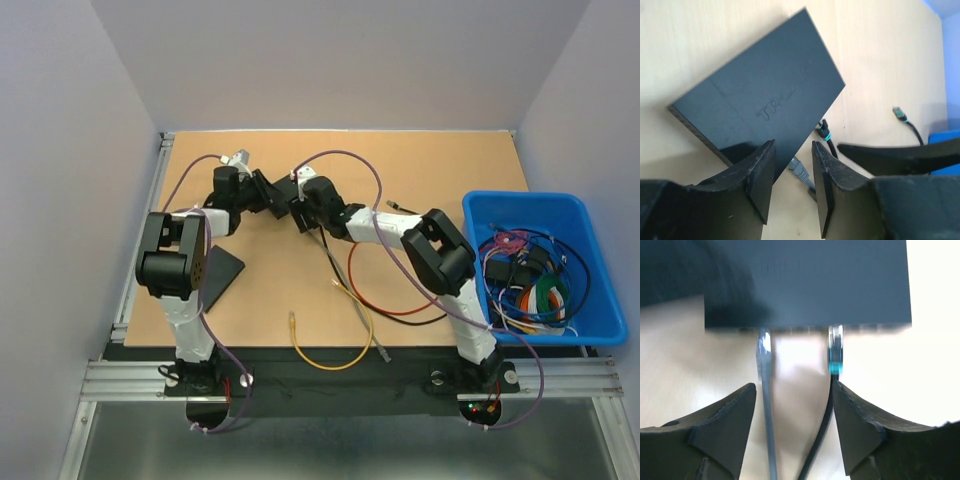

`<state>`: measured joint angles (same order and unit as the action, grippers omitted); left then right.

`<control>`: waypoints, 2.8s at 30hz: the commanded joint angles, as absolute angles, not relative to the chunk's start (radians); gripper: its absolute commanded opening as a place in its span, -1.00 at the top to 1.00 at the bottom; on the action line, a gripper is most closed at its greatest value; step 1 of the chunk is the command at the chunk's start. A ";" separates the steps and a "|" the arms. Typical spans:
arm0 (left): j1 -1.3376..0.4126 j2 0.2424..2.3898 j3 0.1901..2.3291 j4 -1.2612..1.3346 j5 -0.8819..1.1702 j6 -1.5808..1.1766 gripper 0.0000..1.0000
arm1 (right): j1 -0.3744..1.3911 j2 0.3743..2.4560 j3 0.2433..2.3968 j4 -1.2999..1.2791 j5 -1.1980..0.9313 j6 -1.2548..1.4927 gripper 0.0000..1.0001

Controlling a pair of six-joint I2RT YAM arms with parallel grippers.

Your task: Insert the plug into the switch port

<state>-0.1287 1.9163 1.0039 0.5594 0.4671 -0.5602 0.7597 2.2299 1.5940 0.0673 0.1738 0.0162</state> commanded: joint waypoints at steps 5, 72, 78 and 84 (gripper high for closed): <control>-0.115 1.665 1.042 0.499 0.414 -0.518 0.07 | 0.762 1.947 1.389 0.107 0.248 0.101 -0.58; -0.336 0.950 0.354 0.388 0.012 -0.465 -0.71 | 1.043 1.608 0.904 -0.160 0.465 0.353 0.68; -0.336 0.948 0.354 0.388 0.012 -0.465 -0.70 | 1.043 1.552 0.899 -0.160 0.468 0.339 0.80; -0.336 0.925 0.345 0.390 0.012 -0.468 -0.69 | 1.043 1.494 0.894 -0.161 0.463 0.328 0.82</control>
